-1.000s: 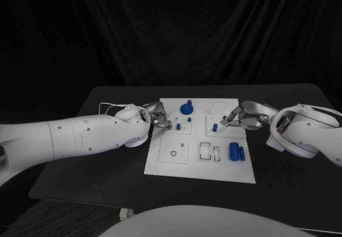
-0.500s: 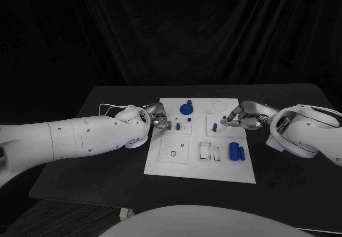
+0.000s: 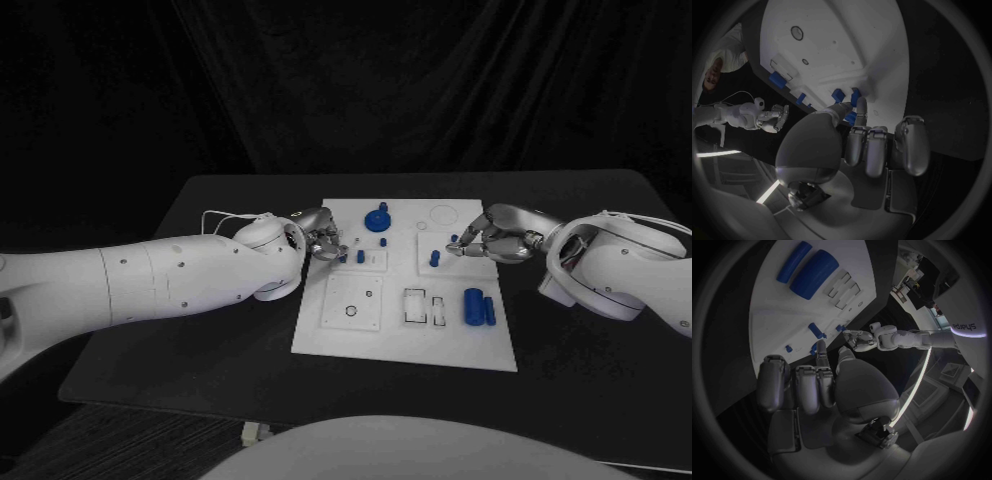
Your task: Assemble the parts on the task board
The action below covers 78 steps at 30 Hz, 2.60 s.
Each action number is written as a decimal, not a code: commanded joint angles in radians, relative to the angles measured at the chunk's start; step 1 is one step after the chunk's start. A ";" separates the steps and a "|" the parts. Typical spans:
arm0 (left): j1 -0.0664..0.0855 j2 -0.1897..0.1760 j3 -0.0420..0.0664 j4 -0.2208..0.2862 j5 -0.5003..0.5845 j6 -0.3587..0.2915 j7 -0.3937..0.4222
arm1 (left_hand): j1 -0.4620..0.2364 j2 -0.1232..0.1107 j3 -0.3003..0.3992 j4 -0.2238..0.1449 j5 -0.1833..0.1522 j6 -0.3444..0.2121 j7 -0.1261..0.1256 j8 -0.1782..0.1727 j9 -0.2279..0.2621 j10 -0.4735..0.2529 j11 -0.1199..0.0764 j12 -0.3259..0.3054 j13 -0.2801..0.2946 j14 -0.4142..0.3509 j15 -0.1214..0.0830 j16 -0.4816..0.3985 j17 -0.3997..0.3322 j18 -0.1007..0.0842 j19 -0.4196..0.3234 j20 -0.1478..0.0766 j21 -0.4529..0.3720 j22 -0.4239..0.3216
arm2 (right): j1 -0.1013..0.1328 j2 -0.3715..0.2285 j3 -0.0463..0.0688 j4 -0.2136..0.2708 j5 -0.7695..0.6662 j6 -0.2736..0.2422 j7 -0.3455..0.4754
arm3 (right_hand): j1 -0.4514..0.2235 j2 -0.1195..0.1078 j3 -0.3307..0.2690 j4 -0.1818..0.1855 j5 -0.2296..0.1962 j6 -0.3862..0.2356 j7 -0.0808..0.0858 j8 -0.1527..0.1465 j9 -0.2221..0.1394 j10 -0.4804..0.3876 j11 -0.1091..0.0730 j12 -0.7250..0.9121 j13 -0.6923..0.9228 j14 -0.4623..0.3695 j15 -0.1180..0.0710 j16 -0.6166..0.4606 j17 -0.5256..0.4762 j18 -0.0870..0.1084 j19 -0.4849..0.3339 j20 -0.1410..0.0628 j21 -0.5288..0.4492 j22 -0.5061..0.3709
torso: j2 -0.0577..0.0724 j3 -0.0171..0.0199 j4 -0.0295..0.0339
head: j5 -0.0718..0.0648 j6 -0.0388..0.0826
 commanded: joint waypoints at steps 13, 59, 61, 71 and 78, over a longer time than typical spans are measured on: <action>-0.003 0.005 0.001 0.000 0.000 0.012 -0.001 | 0.002 0.006 0.018 -0.012 0.003 0.002 -0.005 -0.007 0.002 0.048 -0.010 -0.002 0.195 0.102 -0.007 0.003 0.263 0.016 -0.005 0.000 -0.004 0.190 | -0.002 -0.003 0.001 0.001 -0.001 -0.009 -0.011 | 0.004 0.005 -0.007 0.002 0.006 0.009 -0.002 -0.001 -0.001 0.036 -0.008 -0.003 0.004 0.074 -0.008 -0.005 0.138 0.017 -0.006 0.002 -0.004 0.189 | -0.001 0.0003 -0.0005 | 0.000 0.000; -0.012 0.013 0.000 0.000 -0.025 0.048 -0.012 | 0.021 -0.009 0.026 -0.032 0.003 -0.005 -0.003 -0.012 0.005 0.046 -0.009 -0.008 0.191 0.102 -0.007 0.003 0.263 0.018 -0.007 0.000 -0.014 0.188 | -0.004 0.001 0.000 0.002 -0.001 -0.011 -0.009 | 0.007 0.004 -0.008 0.001 0.008 0.009 -0.002 -0.001 -0.002 0.036 -0.008 -0.004 0.004 0.074 -0.008 -0.005 0.138 0.017 -0.006 0.002 -0.005 0.189 | 0.000 0.0003 -0.0005 | 0.004 0.000; -0.012 0.014 0.000 -0.001 -0.026 0.052 -0.014 | 0.024 -0.010 0.027 -0.036 0.002 -0.007 -0.003 -0.013 0.006 0.046 -0.009 -0.008 0.191 0.102 -0.007 0.003 0.263 0.018 -0.007 0.000 -0.015 0.188 | -0.004 0.001 0.000 0.002 -0.001 -0.010 -0.009 | 0.007 0.004 -0.008 0.001 0.008 0.009 -0.002 -0.001 -0.002 0.036 -0.008 -0.004 0.004 0.074 -0.008 -0.005 0.138 0.017 -0.006 0.002 -0.005 0.189 | 0.000 0.0002 -0.0002 | 0.004 0.000; -0.013 0.021 0.000 -0.003 -0.028 0.076 -0.019 | 0.025 -0.010 0.027 -0.037 0.001 -0.007 -0.002 -0.013 0.007 0.045 -0.009 -0.009 0.190 0.102 -0.007 0.003 0.263 0.018 -0.008 0.000 -0.016 0.188 | -0.004 0.001 0.000 0.002 -0.001 -0.010 -0.009 | 0.007 0.004 -0.008 0.001 0.008 0.009 -0.002 -0.001 -0.002 0.036 -0.008 -0.004 0.004 0.074 -0.008 -0.005 0.138 0.017 -0.006 0.002 -0.005 0.189 | 0.000 0.0003 -0.0001 | 0.004 0.000; -0.015 0.025 0.000 -0.006 -0.029 0.095 -0.027 | 0.025 -0.010 0.027 -0.037 0.001 -0.007 -0.002 -0.013 0.007 0.045 -0.009 -0.009 0.190 0.102 -0.007 0.003 0.263 0.018 -0.008 0.000 -0.016 0.188 | -0.005 0.000 0.000 0.002 -0.001 -0.008 -0.009 | 0.008 0.004 -0.008 0.000 0.008 0.008 -0.002 -0.002 -0.002 0.036 -0.008 -0.003 0.004 0.074 -0.008 -0.005 0.138 0.018 -0.006 0.002 -0.006 0.188 | 0.000 0.0000 -0.0006 | 0.002 0.000</action>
